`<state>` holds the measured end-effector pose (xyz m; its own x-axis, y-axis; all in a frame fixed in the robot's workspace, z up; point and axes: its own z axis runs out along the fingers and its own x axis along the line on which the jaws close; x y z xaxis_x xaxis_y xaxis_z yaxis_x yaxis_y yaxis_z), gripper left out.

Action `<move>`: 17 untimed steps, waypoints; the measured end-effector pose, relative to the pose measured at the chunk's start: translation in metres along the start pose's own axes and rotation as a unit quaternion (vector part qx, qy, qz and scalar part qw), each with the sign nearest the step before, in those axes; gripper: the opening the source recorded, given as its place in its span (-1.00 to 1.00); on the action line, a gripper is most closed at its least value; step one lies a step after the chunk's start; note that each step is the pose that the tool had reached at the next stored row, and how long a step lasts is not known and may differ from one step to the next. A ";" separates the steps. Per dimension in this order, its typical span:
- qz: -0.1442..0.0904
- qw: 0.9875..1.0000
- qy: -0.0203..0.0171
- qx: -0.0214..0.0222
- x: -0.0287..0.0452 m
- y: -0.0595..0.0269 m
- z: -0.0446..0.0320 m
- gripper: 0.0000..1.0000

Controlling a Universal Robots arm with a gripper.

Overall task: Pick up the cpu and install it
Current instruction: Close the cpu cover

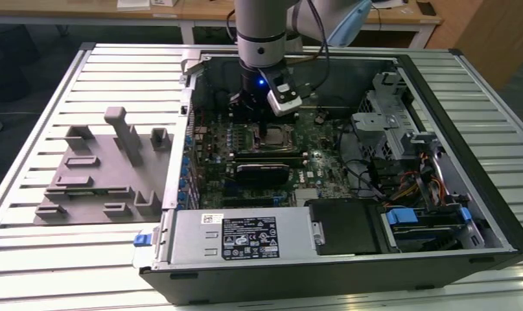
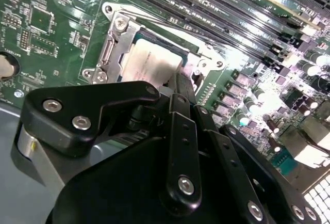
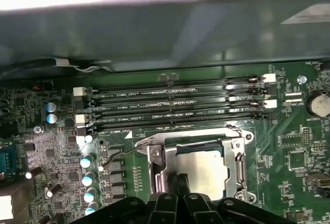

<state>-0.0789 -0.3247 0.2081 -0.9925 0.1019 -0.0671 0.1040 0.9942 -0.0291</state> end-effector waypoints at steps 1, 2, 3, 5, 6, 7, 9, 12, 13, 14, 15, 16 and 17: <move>0.000 1.000 0.000 0.000 0.0004 0.0000 0.0008 -0.79; 0.000 1.000 0.000 0.000 0.0009 0.0000 0.0015 -0.79; 0.000 1.000 0.000 0.000 0.0014 -0.0001 0.0022 -0.79; 0.000 1.000 0.000 0.000 0.0027 -0.0002 0.0032 -0.79; 0.000 1.000 0.000 0.000 0.0034 -0.0003 0.0035 -0.79; 0.000 1.000 0.000 0.000 0.0041 -0.0003 0.0038 -0.79; 0.000 1.000 0.000 0.000 0.0043 -0.0003 0.0041 -0.79; 0.000 1.000 0.000 0.000 0.0044 -0.0003 0.0043 -0.79; 0.000 1.000 0.000 0.000 0.0044 -0.0003 0.0043 -0.79; 0.000 1.000 0.000 0.000 0.0045 -0.0003 0.0046 -0.79; 0.000 1.000 0.000 0.000 0.0047 -0.0003 0.0050 -0.79; 0.000 1.000 0.000 0.000 0.0049 -0.0003 0.0054 -0.79; 0.000 1.000 0.000 0.000 0.0050 -0.0003 0.0058 -0.79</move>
<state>-0.0835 -0.3247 0.2020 -0.9926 0.1018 -0.0668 0.1039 0.9942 -0.0292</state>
